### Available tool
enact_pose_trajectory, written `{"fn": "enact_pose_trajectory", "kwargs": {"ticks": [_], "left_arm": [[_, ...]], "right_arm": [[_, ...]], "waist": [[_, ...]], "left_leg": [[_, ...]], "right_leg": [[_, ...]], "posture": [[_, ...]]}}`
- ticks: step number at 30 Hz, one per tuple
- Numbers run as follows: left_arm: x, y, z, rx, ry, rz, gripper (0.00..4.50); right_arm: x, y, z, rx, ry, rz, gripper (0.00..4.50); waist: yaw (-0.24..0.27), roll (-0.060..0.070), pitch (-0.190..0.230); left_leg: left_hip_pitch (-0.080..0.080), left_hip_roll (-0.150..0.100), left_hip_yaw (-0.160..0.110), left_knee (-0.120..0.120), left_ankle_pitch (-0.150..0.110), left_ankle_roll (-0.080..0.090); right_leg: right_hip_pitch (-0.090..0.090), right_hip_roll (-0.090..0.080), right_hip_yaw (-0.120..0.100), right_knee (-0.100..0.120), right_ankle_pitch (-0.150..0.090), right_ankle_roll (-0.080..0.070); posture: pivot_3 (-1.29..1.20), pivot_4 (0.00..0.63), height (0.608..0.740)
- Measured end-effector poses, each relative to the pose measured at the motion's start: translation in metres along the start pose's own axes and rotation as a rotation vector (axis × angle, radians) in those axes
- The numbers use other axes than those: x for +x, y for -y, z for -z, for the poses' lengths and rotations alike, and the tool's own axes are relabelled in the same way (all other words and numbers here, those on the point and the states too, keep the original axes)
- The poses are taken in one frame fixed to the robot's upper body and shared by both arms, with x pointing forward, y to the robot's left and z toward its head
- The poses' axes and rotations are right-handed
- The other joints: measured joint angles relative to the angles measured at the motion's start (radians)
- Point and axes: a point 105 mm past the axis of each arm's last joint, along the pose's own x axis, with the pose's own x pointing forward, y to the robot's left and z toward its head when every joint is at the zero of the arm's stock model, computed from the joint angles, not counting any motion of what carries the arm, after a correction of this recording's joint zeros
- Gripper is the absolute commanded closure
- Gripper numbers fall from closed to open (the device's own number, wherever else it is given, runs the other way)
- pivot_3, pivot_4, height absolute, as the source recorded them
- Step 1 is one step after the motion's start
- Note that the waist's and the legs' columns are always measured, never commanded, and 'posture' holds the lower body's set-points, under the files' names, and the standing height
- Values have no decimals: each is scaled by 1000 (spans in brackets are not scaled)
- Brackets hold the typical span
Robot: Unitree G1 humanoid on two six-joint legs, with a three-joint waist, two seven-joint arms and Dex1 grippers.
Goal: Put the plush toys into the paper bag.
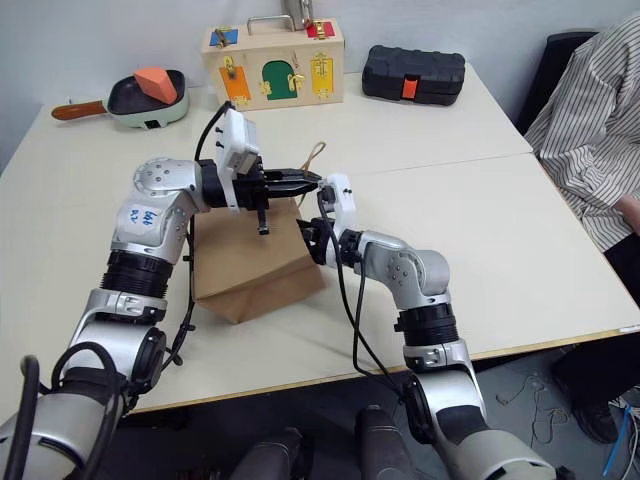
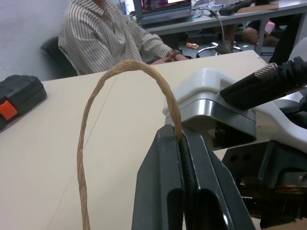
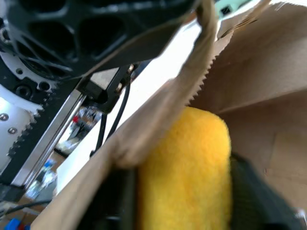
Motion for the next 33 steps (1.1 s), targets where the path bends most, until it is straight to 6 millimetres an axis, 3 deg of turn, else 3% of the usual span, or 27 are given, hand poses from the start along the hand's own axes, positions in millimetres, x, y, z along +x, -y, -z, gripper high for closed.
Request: {"fn": "enact_pose_trajectory", "kwargs": {"ticks": [3,6,12,16,23,29,33], "left_arm": [[-2,6,-21,22,67,13,4500],[-12,11,-36,39,98,10,4500],[-26,18,-31,-24,80,-23,4500],[-27,20,-33,-21,79,-27,4500],[-25,20,-32,-35,76,-31,4500],[-27,19,-34,-29,68,-34,4500],[-27,19,-34,-36,74,-29,4500]], "right_arm": [[-18,-4,-6,-66,-39,22,13],[-43,0,-5,-111,-74,84,13],[-111,28,-19,-194,-56,340,13],[-125,38,-7,-98,-36,392,13],[-125,29,-14,-114,4,379,13],[-185,62,-42,-124,61,584,13],[-200,90,-34,-90,38,706,13]], "waist": [[7,0,0],[10,0,0],[19,0,0],[23,0,0],[34,0,0],[54,0,0],[49,0,0]], "left_leg": [[0,0,-1,0,0,0],[0,0,-1,0,0,0],[0,0,0,-2,0,0],[0,0,3,-2,0,0],[0,0,3,-1,0,0],[0,-1,3,-1,0,0],[0,-1,4,-1,0,0]], "right_leg": [[0,0,0,0,0,0],[1,0,0,-1,0,0],[2,0,0,-2,0,0],[2,0,1,-2,0,0],[2,0,1,-3,0,0],[4,-1,1,-5,0,0],[3,0,2,-4,0,0]], "posture": [[0,150,740],[0,150,740],[0,150,740],[0,150,740],[0,150,740],[0,150,740],[0,150,740]]}}
